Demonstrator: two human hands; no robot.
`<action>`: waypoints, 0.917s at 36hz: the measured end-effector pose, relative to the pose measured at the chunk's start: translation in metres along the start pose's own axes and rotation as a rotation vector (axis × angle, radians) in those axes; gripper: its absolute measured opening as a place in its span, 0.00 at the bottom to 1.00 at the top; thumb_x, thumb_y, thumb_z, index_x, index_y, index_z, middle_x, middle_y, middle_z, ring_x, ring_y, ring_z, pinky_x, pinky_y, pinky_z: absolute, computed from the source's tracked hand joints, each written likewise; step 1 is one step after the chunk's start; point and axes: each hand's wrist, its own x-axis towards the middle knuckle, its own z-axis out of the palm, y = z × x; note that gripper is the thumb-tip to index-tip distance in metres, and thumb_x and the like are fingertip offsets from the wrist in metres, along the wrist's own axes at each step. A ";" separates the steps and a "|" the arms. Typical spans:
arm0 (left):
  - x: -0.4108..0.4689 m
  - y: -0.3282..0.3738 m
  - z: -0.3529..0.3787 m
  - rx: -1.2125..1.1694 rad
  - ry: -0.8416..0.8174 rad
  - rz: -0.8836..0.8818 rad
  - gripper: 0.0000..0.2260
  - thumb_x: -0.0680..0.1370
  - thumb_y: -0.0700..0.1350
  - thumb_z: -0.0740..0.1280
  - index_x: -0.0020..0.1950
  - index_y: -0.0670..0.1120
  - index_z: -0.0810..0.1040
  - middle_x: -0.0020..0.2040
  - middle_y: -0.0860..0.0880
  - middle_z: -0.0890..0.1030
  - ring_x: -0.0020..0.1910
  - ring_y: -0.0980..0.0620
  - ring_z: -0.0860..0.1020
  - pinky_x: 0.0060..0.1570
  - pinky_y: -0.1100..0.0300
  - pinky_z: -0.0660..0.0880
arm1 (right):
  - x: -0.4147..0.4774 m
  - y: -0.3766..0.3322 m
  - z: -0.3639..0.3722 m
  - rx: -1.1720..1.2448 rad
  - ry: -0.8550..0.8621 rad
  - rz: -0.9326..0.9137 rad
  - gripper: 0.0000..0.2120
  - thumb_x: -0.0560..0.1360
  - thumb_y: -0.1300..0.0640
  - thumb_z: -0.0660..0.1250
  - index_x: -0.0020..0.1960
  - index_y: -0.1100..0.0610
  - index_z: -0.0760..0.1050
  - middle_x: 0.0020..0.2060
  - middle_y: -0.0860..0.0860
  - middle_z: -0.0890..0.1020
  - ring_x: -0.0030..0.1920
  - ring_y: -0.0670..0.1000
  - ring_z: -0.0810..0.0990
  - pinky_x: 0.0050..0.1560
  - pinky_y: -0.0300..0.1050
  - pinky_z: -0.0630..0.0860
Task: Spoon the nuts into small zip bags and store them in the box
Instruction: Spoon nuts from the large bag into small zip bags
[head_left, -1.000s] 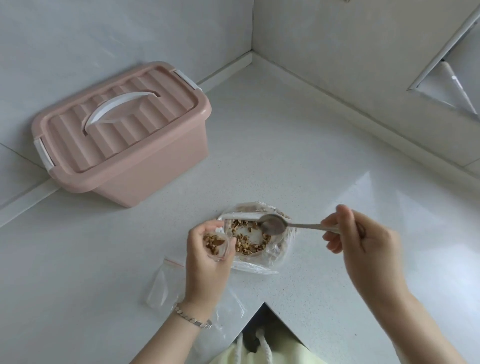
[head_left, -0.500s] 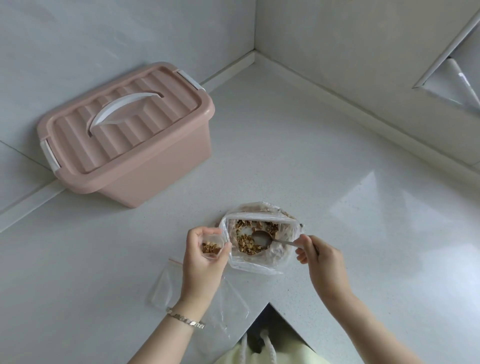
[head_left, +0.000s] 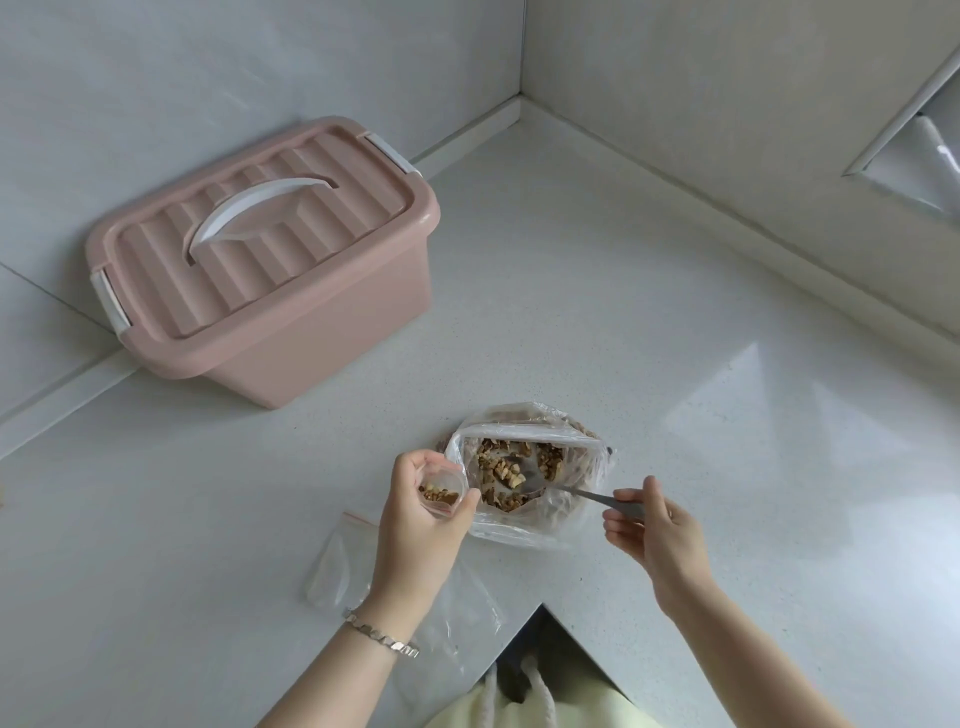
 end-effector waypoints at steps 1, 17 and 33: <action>0.001 0.001 0.001 0.008 -0.003 0.001 0.18 0.70 0.38 0.73 0.46 0.55 0.67 0.47 0.56 0.78 0.49 0.73 0.73 0.44 0.81 0.67 | -0.001 -0.004 -0.002 0.011 -0.004 -0.005 0.18 0.80 0.52 0.55 0.42 0.63 0.76 0.30 0.57 0.79 0.28 0.50 0.79 0.29 0.38 0.79; 0.014 0.018 0.033 0.044 -0.057 0.045 0.19 0.69 0.44 0.74 0.52 0.54 0.67 0.51 0.51 0.76 0.50 0.51 0.76 0.50 0.54 0.78 | -0.074 -0.080 0.008 -0.146 -0.112 -0.541 0.18 0.74 0.48 0.57 0.36 0.59 0.77 0.26 0.54 0.81 0.25 0.49 0.78 0.28 0.37 0.76; 0.007 0.015 0.022 -0.044 0.005 0.093 0.18 0.69 0.39 0.73 0.47 0.56 0.67 0.47 0.58 0.76 0.51 0.65 0.74 0.51 0.77 0.67 | -0.059 -0.066 -0.001 -0.484 -0.048 -0.947 0.15 0.75 0.40 0.56 0.38 0.45 0.76 0.29 0.46 0.80 0.31 0.44 0.79 0.33 0.27 0.72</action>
